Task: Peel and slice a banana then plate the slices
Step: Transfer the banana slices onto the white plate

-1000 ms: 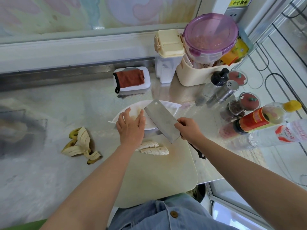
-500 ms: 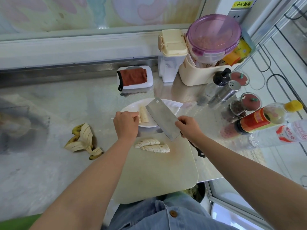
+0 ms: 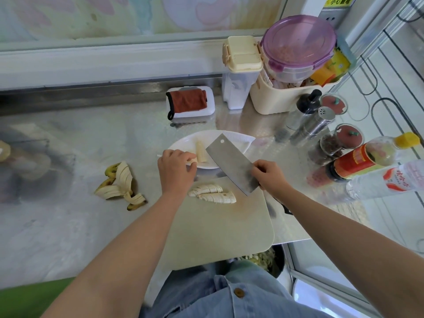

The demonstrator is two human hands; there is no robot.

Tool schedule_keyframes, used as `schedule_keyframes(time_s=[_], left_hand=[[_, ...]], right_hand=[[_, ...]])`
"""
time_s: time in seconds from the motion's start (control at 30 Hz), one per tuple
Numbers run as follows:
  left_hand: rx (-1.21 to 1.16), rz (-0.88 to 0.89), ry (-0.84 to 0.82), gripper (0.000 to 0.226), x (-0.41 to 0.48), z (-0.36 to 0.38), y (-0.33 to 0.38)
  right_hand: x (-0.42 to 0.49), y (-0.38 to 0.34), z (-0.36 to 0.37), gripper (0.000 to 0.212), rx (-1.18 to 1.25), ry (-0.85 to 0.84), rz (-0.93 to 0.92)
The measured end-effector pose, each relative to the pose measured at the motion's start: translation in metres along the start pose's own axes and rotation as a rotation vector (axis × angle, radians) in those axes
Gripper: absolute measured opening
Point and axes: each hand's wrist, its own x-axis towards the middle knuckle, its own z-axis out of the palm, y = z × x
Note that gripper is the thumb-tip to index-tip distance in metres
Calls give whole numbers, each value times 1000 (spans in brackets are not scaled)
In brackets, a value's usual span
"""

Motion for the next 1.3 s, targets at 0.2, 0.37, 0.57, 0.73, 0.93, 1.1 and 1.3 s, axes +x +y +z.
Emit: schedule_keyframes(time_s=[0.2,0.37,0.57,0.73,0.93,1.1,1.3], left_hand=[[-96,-68,-26,10,-45,8,0],[-27,-181,-102,34,-80,19,-3],[85,-203,-269,85,-92,34,-8],[146,-212,-346,116,-95,39,-11],[113,-181,-388,122,-101,37,-18],[83,-135,-399,123,-105,36,-23],[-46,-109,-339,102,-110,35,-30]], right_hand=[[-25,37,-27,21,-93,-24,-49],[-33,53,-44,20,-218,-76,-97],[-25,46,-41,30,-298,-134,-145],[-15,35,-32,21,-336,-222,-184],[0,29,-26,17,-412,-279,-208],[5,20,-14,19,-451,-316,-243],[11,4,-4,20,-477,-368,-266]])
